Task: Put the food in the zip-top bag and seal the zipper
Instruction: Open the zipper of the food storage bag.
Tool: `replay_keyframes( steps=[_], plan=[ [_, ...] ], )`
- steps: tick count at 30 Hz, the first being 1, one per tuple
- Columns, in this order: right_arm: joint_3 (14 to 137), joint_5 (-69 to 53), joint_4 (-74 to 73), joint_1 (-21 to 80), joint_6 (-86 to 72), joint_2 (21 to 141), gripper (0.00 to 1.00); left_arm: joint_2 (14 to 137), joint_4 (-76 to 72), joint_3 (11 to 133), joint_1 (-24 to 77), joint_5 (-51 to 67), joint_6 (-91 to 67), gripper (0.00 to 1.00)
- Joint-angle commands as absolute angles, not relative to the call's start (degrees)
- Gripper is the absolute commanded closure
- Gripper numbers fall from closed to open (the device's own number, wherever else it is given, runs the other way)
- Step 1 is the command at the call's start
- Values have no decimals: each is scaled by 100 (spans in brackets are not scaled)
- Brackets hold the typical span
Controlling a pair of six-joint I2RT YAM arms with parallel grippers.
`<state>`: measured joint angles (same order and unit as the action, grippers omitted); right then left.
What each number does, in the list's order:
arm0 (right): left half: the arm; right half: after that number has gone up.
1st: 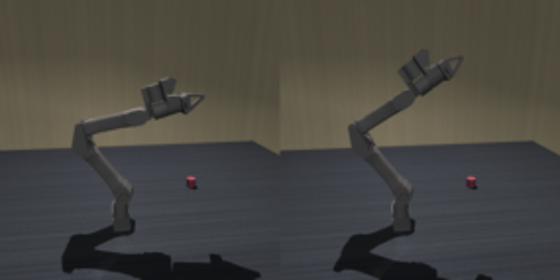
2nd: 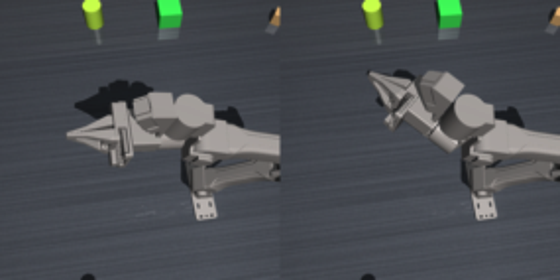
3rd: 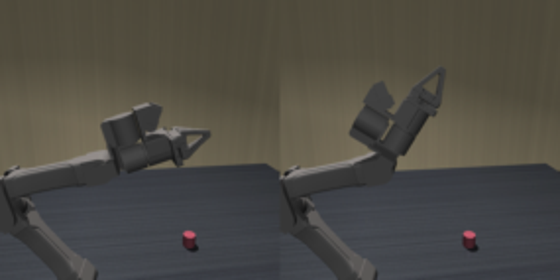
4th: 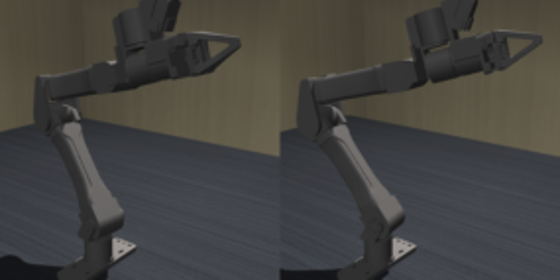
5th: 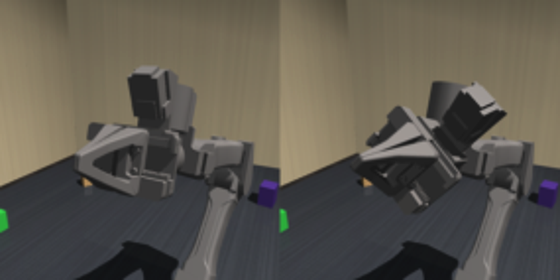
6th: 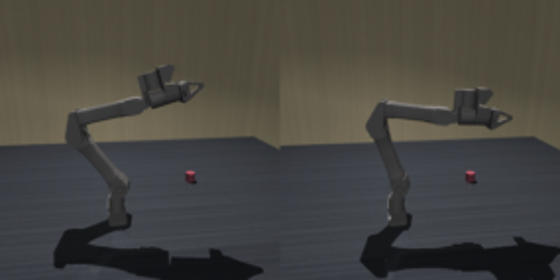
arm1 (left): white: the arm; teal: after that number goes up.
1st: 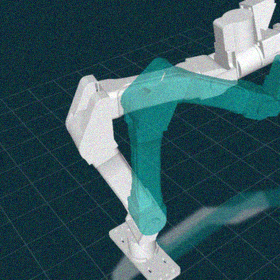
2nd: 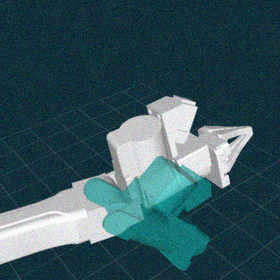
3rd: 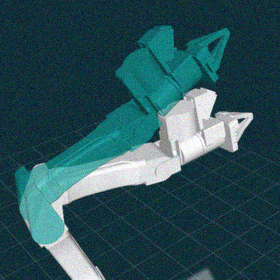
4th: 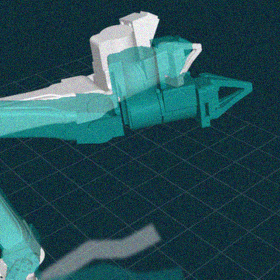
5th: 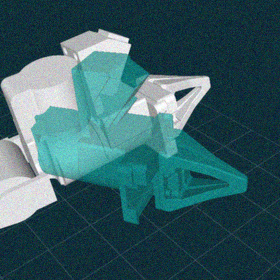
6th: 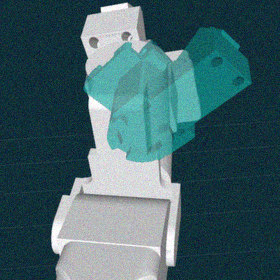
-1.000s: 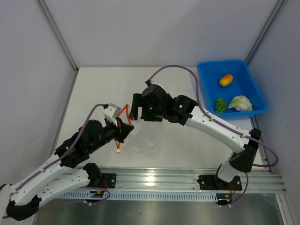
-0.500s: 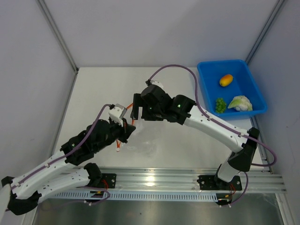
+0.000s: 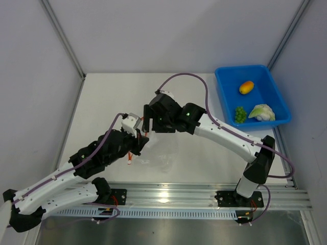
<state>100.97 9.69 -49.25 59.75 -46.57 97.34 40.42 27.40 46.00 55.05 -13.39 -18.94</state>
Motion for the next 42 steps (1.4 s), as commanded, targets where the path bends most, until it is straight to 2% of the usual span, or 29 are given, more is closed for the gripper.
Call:
replay_keyframes(
  steps=[1, 3, 5, 6, 9, 10, 12, 13, 14, 15, 16, 19, 25, 29, 42],
  plan=[
    [10248, 862, -4817, 5933, -4720, 9835, 17, 3999, 2505, 4764, 5563, -1450, -1767, 99],
    [10187, 747, -4711, 5924, -4755, 9844, 21, 3973, 2505, 4755, 5563, -1468, -1767, 99],
    [10029, 616, -4554, 5906, -4772, 9826, 30, 3929, 2505, 4737, 5563, -1485, -1784, 99],
    [9959, 580, -4492, 5898, -4781, 9809, 38, 3911, 2514, 4711, 5563, -1485, -1784, 99],
    [9669, 519, -4263, 5880, -4799, 9660, 56, 3815, 2531, 4667, 5563, -1529, -1819, 98],
    [9598, 501, -4184, 5871, -4790, 9616, 69, 3771, 2549, 4667, 5563, -1529, -1828, 94],
    [9405, 457, -4026, 5854, -4781, 9510, 83, 3692, 2566, 4632, 5563, -1486, -1872, 87],
    [9343, 396, -3938, 5819, -4773, 9484, 94, 3613, 2575, 4623, 5563, -1468, -1889, 81],
    [9230, 352, -3885, 5801, -4764, 9457, 99, 3578, 2584, 4623, 5563, -1468, -1924, 79],
    [9176, 282, -3850, 5766, -4755, 9414, 100, 3542, 2593, 4614, 5563, -1459, -1942, 74],
    [9115, 264, -3754, 5766, -4703, 9378, 100, 3481, 2671, 4666, 5563, -1468, -1977, 57],
    [8895, 264, -3648, 5739, -4484, 9203, 100, 3332, 2882, 4789, 5563, -1555, -2074, 32],
    [8053, -104, -2919, 5739, -3912, 8483, 100, 3023, 3821, 5281, 5563, -2301, -2557, 25],
    [7647, -289, -2646, 5739, -3683, 8087, 100, 3137, 4350, 5554, 5563, -2382, -2724, 24],
    [7620, -448, -2892, 5783, -3463, 7919, 100, 3735, 3595, 5361, 5563, -1012, -2944, 27]
  ],
)
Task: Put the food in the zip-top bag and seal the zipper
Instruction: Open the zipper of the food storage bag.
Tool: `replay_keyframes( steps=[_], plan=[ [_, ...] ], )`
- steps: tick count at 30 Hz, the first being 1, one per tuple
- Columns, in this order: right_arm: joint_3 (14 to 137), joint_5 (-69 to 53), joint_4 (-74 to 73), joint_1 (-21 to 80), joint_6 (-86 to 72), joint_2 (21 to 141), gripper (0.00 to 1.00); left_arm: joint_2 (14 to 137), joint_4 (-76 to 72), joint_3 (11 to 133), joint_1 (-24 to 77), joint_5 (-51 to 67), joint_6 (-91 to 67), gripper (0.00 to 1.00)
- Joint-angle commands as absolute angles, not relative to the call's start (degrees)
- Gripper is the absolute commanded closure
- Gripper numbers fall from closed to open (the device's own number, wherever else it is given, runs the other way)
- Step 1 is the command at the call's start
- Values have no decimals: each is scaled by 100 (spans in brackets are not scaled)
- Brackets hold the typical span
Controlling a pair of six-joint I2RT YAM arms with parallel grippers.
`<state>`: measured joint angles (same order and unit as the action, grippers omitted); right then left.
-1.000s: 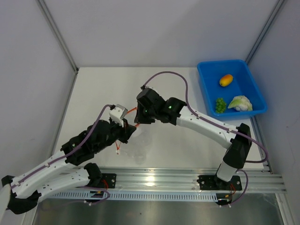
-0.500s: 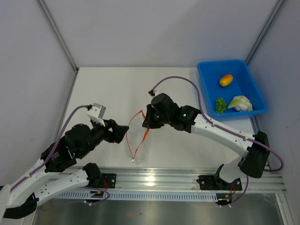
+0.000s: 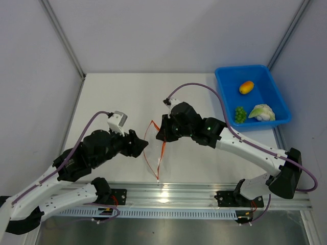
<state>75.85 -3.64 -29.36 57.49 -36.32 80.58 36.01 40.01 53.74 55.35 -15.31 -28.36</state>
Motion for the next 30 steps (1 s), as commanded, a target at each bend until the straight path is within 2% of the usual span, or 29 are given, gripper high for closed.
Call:
replay_keyframes(
  steps=[1, 5, 8, 13, 17, 18, 19, 25, 30],
  plan=[
    [7611, -483, -2883, 5783, -3437, 7928, 100, 3779, 3516, 5344, 5563, -924, -2910, 28],
    [7620, -589, -2786, 5766, -3410, 7910, 100, 4112, 3515, 5317, 5563, -887, -2883, 31],
    [7655, -711, -2777, 5757, -3393, 7884, 100, 4245, 3612, 5204, 5563, -949, -2909, 39],
    [7611, -844, -2742, 5678, -3366, 7787, 100, 4350, 3744, 5062, 5563, -1177, -2760, 62],
    [7506, -1019, -2585, 5599, -3366, 7647, 95, 4456, 3805, 5089, 5555, -1274, -2558, 80],
    [7480, -1115, -2497, 5555, -3384, 7620, 95, 4482, 3814, 5124, 5537, -1301, -2505, 91],
    [7462, -1134, -2479, 5546, -3392, 7594, 95, 4535, 3901, 5194, 5520, -1309, -2435, 97],
    [7322, -1379, -2575, 5134, -3314, 7603, 96, 4473, 4191, 5712, 5458, -1503, -2320, 99],
    [7093, -2047, -2295, 4711, -3349, 7699, 91, 4999, 5122, 6941, 5458, -1618, -2338, 99]
  ],
)
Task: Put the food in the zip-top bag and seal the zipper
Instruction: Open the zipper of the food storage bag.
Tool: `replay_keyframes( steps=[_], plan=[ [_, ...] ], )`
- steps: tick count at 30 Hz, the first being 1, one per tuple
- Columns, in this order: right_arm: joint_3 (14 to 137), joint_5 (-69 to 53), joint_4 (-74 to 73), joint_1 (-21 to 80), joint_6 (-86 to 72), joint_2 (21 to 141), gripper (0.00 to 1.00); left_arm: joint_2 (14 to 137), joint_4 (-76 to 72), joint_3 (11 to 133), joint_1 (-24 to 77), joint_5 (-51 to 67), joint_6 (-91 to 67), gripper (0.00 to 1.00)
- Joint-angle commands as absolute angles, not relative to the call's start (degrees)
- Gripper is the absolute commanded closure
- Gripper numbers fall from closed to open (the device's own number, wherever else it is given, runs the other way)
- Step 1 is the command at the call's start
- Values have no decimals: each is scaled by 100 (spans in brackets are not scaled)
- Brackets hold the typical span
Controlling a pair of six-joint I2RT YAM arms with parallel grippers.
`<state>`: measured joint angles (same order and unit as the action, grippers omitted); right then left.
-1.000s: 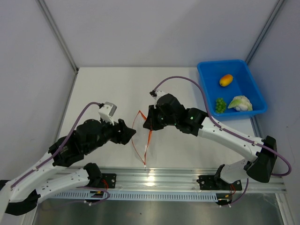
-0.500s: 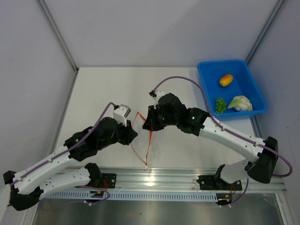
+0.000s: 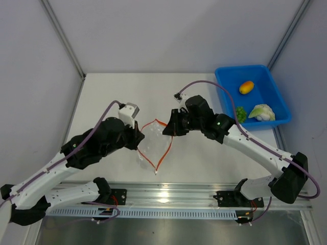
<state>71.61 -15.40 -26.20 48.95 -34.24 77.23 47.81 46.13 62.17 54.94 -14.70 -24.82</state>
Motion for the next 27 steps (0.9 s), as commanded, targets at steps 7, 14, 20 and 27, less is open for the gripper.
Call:
replay_keyframes(
  steps=[7, 14, 20, 27],
  plan=[
    [7136, -2575, -2092, 4403, -3463, 8295, 74, 5668, 5300, 7295, 5458, -1476, -2241, 100],
    [7627, -1890, -3030, 4281, -3068, 8753, 26, 5819, 4527, 6549, 5073, -1294, -2180, 100],
    [7849, -1592, -3576, 3894, -2865, 8264, 1, 5801, 4009, 6153, 4580, -1248, -2153, 99],
    [7743, -1151, -3832, 2560, -3348, 7384, 1, 5862, 3542, 5898, 4377, -739, -1987, 100]
  ],
)
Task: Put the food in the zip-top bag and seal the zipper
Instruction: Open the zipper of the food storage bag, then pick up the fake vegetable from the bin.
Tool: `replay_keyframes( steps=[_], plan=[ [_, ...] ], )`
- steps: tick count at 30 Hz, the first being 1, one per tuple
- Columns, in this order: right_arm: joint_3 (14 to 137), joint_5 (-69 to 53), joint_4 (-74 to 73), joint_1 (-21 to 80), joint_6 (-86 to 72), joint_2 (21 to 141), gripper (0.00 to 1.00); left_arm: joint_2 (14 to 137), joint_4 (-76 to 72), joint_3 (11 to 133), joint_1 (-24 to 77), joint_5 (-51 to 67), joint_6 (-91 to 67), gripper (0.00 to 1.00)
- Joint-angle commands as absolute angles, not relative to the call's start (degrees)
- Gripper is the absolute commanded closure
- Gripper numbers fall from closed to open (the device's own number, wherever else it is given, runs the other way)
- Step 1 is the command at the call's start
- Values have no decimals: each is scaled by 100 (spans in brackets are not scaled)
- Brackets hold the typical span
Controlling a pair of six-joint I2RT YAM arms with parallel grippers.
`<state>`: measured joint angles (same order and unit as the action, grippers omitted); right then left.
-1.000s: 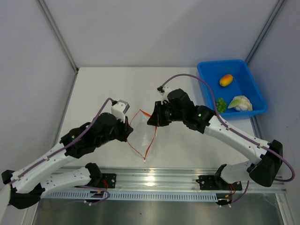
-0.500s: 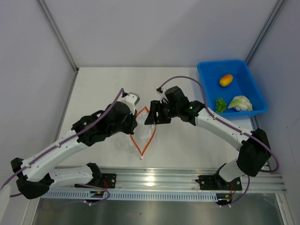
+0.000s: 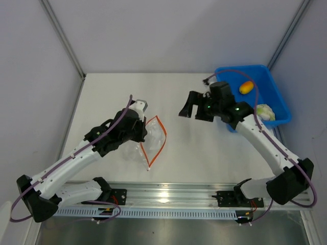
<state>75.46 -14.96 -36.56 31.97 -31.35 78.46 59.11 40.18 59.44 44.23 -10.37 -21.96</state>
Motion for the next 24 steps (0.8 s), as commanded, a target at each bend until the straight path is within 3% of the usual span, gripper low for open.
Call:
replay_keyframes(
  steps=[1, 10, 24],
  plan=[
    [7752, -1204, -3832, 2027, -3366, 7357, 1, 5862, 3507, 5897, 4360, -686, -1943, 99],
    [8673, -107, -4219, -217, -3454, 8375, 1, 5827, 3305, 5959, 4245, -115, -1758, 99],
    [9518, 1889, -4413, -1177, -2681, 10318, 1, 5792, 3226, 5854, 4131, 351, -1670, 99]
  ],
)
